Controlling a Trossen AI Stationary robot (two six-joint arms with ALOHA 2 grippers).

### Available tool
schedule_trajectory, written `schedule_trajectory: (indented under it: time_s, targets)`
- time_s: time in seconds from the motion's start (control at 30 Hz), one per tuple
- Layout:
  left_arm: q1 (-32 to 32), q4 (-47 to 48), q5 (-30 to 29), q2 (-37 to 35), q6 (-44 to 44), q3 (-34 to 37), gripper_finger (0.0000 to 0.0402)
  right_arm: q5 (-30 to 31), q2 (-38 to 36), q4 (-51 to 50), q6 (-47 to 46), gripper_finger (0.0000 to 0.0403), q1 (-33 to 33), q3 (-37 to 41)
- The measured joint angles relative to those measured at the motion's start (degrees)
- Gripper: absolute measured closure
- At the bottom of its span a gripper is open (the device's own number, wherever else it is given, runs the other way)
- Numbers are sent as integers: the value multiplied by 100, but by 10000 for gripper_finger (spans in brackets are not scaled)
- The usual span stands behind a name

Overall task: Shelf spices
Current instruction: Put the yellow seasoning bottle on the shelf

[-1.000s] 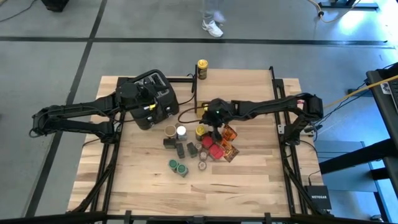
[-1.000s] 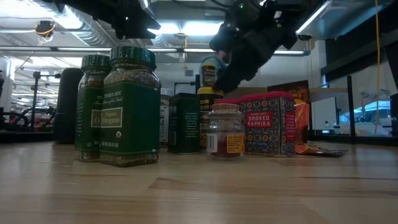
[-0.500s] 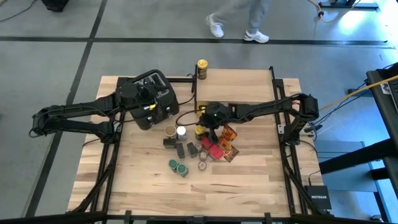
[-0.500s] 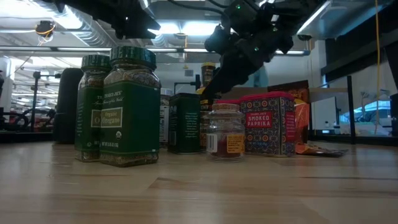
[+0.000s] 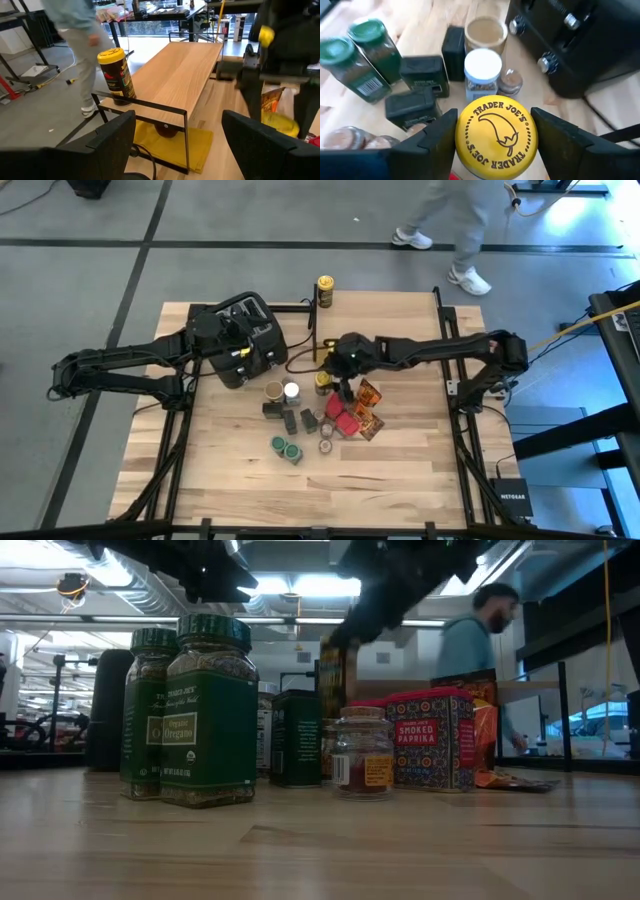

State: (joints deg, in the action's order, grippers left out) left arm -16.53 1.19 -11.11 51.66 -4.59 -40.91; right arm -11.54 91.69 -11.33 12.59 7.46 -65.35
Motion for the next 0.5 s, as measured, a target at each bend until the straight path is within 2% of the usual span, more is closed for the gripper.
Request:
schedule_trajectory:
  time_s: [0.1, 0.3, 0.5]
  targets:
    - [0, -3, 0, 0, 9, 0, 112, 44, -221, -474, 218, 173, 7, -265]
    - [0, -6, 0, 0, 11, 0, 112, 775, -623, -1139, 617, 169, 128, -912]
    - [0, -11, 0, 0, 14, 0, 112, 842, -646, -1214, 887, 173, 673, -1499]
